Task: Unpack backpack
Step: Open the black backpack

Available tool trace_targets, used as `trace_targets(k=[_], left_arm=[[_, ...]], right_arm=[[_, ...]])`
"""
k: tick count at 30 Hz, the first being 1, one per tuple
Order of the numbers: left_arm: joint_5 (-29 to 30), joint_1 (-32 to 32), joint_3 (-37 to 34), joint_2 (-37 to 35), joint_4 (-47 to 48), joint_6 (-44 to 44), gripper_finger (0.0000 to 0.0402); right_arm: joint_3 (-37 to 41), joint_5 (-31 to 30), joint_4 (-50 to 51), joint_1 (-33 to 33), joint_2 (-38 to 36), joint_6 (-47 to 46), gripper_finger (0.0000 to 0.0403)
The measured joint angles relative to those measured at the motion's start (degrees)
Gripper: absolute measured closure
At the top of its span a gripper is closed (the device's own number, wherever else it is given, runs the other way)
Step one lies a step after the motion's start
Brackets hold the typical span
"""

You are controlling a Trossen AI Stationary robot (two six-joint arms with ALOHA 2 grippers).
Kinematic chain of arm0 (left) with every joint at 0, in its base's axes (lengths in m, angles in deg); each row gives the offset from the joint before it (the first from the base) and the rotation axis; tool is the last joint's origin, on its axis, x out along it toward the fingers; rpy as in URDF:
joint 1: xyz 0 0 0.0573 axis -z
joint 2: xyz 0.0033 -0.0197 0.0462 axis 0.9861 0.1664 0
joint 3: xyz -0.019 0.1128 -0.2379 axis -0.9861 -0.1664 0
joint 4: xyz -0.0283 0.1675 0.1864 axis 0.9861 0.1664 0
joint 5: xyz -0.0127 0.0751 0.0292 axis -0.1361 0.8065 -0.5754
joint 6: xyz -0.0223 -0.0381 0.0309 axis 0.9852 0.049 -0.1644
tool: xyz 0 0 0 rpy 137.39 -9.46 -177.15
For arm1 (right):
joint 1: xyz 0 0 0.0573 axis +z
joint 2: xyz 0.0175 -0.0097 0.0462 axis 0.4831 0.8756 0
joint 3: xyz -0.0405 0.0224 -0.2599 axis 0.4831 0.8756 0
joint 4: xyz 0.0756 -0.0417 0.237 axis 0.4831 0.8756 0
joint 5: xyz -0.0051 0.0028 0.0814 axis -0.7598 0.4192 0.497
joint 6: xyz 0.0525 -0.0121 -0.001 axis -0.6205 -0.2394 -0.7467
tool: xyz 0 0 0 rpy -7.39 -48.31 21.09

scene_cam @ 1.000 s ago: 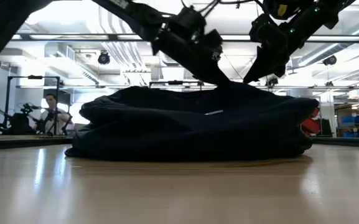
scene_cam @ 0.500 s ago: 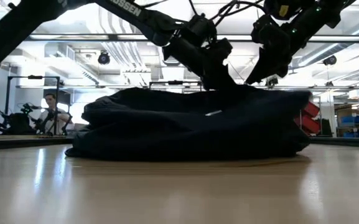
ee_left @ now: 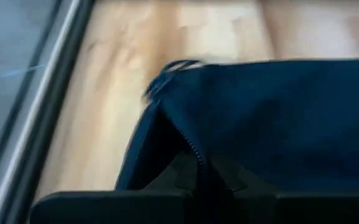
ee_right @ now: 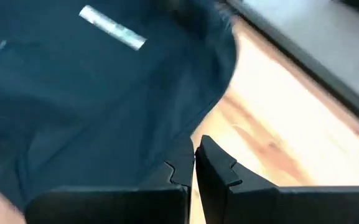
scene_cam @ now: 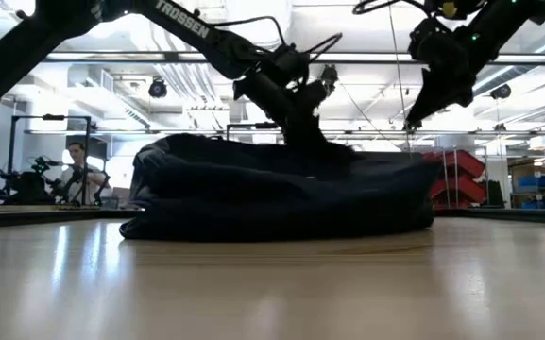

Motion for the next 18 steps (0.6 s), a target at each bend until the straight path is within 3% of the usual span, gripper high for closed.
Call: trace_targets(k=[10, 18], left_arm=[[0.30, 3.97, 0.00, -1.32, 1.35, -1.98, 0.0402], [1.22, 9.43, -0.23, -1.41, 6.65, -7.39, 0.0402]], right_arm=[[0.00, -0.01, -12.92, -0.60, 1.98, 7.74, 0.0401], [0.02, 11.91, -14.47, -5.05, 9.09, 12.90, 0.0320]])
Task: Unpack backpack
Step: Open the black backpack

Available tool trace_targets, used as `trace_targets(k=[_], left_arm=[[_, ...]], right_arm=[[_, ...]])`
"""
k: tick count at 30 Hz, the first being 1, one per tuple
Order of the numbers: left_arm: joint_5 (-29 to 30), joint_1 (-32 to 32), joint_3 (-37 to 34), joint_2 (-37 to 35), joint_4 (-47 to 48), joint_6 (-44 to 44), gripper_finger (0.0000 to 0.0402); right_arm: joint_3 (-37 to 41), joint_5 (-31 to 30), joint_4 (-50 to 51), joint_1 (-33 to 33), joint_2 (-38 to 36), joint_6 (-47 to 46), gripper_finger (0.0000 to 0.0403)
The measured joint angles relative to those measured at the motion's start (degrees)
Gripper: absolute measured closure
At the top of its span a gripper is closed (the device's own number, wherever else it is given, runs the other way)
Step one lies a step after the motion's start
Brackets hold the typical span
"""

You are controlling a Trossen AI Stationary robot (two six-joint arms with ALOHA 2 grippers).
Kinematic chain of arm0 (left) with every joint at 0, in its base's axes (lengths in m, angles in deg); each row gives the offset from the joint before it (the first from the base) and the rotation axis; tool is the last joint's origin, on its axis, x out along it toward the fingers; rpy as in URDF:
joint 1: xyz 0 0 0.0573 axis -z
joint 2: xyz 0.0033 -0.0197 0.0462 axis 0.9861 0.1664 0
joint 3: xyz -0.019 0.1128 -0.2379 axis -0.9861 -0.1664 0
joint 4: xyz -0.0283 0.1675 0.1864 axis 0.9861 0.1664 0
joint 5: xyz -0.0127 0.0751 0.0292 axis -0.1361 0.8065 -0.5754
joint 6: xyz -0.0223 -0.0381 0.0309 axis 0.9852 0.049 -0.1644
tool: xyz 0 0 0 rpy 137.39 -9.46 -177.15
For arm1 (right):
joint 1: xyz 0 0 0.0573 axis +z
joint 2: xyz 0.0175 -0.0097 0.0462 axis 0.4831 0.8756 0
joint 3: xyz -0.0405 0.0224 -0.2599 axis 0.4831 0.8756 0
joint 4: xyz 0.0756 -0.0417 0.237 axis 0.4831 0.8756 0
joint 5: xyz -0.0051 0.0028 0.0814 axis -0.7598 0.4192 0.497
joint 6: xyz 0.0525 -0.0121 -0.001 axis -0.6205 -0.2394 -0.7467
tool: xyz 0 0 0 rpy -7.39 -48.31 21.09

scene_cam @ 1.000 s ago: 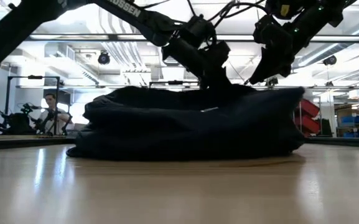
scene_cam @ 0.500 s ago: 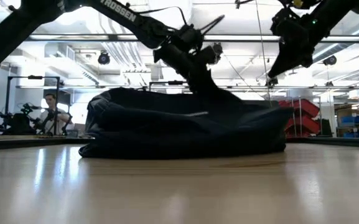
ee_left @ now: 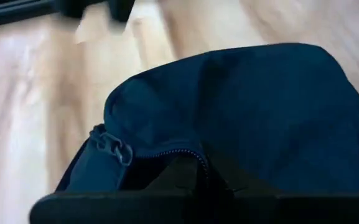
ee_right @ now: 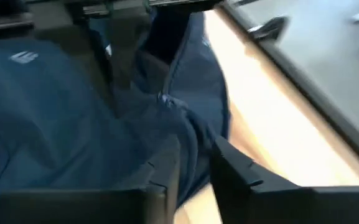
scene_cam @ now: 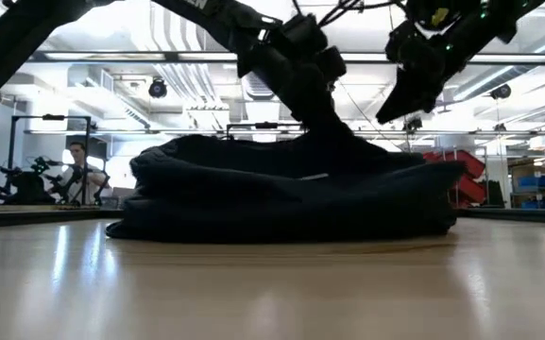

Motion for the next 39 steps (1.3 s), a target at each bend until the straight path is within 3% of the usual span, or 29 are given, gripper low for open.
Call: trace_targets(k=[6, 14, 21, 27, 34, 39], left_arm=[[3.42, 2.37, -0.52, 0.00, -0.04, 1.48, 0.0402], [5.15, 3.18, -1.01, 0.00, 0.46, 5.01, 0.0401], [6.24, 3.97, -1.01, 0.00, 0.23, 6.30, 0.0401], [6.73, 3.99, -1.01, 0.00, 0.03, 7.48, 0.0401], [8.25, 3.94, -1.01, 0.02, 1.25, 8.97, 0.0401], [12.24, 3.72, -1.01, 0.02, 2.91, 9.05, 0.0401]], right_arm=[[0.00, 6.61, -4.12, -1.02, 5.81, 3.06, 0.0264], [0.00, 17.66, -4.38, -4.08, 10.12, 5.07, 0.0258], [0.00, 28.00, -5.48, -10.12, 13.02, 6.67, 0.0281], [0.00, 34.32, -7.06, -11.14, 18.56, 8.05, 0.0309], [-1.67, 34.59, -6.63, -11.22, 18.79, 9.16, 0.0391], [-3.41, 33.09, -2.30, -11.51, 15.18, 10.89, 0.0398]])
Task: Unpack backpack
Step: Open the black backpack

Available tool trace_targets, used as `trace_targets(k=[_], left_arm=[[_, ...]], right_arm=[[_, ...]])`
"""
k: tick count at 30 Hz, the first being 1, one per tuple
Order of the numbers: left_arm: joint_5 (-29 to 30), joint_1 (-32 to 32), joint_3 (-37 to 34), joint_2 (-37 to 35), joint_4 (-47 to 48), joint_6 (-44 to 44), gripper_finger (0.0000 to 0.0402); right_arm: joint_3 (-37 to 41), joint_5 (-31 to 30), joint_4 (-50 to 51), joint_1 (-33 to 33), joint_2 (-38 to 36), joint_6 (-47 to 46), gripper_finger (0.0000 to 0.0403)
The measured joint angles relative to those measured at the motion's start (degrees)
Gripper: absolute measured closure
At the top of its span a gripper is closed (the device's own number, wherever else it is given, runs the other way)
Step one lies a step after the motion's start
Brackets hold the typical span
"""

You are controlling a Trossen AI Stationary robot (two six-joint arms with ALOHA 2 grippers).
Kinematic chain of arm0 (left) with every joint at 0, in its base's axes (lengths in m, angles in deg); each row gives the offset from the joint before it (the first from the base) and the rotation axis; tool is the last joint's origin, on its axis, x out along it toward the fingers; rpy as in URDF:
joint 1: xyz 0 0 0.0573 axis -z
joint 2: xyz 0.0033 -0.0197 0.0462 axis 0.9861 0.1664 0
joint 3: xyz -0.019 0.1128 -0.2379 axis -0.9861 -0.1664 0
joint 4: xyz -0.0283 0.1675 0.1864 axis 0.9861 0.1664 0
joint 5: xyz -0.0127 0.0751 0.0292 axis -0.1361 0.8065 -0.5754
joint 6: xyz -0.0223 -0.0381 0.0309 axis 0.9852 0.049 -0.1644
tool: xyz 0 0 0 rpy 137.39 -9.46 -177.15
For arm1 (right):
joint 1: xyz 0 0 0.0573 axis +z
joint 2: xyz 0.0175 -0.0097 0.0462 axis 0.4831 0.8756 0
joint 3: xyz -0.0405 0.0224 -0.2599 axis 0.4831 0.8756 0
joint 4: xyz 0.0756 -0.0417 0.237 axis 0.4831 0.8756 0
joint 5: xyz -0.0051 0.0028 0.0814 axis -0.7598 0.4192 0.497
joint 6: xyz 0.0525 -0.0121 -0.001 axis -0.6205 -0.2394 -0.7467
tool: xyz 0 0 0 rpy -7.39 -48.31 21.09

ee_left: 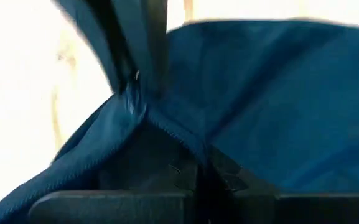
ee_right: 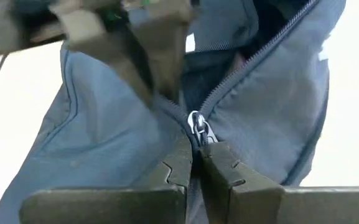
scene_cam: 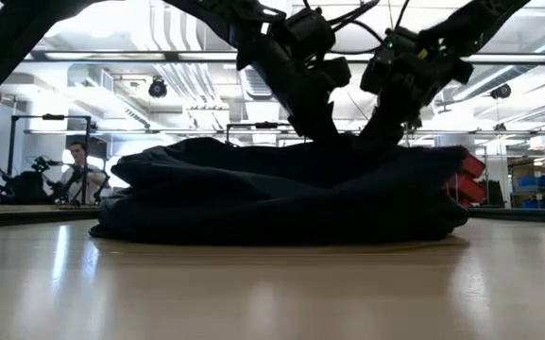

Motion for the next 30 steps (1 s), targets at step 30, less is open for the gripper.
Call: trace_targets(k=[30], left_arm=[[0.49, -1.61, 0.00, 0.07, 2.76, 0.26, 0.0401]], right_arm=[[-0.06, -5.14, 6.17, 2.02, -4.67, -0.33, 0.0261]])
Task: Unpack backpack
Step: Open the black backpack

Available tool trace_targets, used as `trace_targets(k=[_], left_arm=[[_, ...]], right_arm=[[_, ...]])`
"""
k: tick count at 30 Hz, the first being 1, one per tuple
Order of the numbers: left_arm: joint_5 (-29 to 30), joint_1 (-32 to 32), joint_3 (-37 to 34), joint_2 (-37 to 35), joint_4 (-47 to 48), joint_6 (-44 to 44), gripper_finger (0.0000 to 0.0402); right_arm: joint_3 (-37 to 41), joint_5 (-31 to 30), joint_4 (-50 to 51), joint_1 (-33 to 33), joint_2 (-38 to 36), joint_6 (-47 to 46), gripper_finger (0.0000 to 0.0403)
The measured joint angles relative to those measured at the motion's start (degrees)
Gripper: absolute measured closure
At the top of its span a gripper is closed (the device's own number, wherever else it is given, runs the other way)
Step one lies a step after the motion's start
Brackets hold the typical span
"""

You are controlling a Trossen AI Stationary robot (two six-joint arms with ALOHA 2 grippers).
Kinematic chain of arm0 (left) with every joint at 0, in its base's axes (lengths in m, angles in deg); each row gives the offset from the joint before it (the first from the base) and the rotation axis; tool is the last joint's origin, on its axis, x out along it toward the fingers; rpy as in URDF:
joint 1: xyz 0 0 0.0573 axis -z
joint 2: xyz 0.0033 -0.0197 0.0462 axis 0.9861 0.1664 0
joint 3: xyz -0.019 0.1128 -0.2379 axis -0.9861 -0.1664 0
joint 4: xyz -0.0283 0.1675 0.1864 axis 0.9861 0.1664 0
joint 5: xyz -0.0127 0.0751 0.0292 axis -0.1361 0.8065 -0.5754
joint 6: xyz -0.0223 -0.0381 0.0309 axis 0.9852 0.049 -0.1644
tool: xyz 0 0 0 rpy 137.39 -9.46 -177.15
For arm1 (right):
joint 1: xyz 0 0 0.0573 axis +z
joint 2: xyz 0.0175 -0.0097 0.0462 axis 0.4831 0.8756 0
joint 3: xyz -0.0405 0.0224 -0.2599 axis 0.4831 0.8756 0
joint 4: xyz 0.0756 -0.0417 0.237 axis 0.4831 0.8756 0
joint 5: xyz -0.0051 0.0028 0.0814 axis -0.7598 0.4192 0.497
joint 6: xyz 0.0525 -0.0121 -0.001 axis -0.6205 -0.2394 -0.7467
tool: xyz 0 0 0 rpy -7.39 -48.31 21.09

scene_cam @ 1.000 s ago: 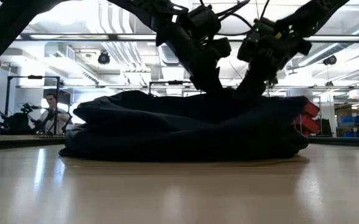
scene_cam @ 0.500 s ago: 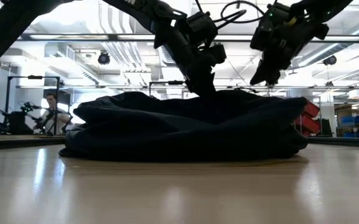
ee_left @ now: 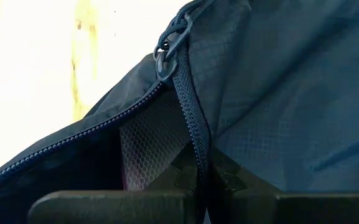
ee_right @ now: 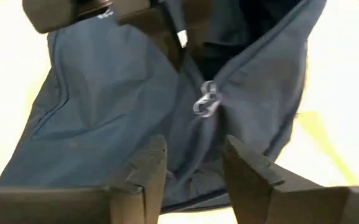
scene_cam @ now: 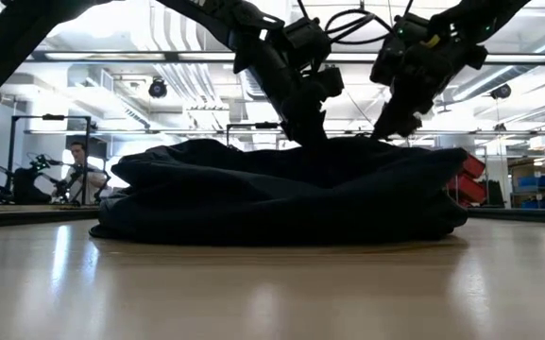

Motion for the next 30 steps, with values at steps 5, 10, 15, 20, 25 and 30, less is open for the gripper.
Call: trace_targets(k=[5, 10, 15, 20, 25, 30], left_arm=[[0.00, 0.00, 0.00, 0.00, -0.12, -0.27, 0.0401], [-0.02, 0.00, 0.00, 0.00, -0.17, -0.31, 0.0401], [-0.04, 0.00, 0.00, 0.00, -0.12, -0.17, 0.0401], [0.21, -0.90, -0.10, 0.00, 0.47, 1.39, 0.0401], [1.18, -1.92, -0.53, 0.00, 0.85, 1.62, 0.0402], [1.37, -2.70, -0.85, 0.00, 0.63, 1.32, 0.0402]], right_arm=[[0.01, -1.96, -2.26, 2.48, 1.63, -4.51, 0.0249], [0.01, -10.33, -4.10, 4.98, 2.71, -7.91, 0.0287], [0.01, -13.16, -3.71, 6.58, 1.94, -10.98, 0.0390], [0.01, -14.07, -1.40, 7.67, -0.72, -15.22, 0.0399], [0.01, -16.33, 3.33, 9.16, -2.79, -17.62, 0.0403], [0.01, -16.86, 7.75, 10.07, -2.82, -19.85, 0.0403]])
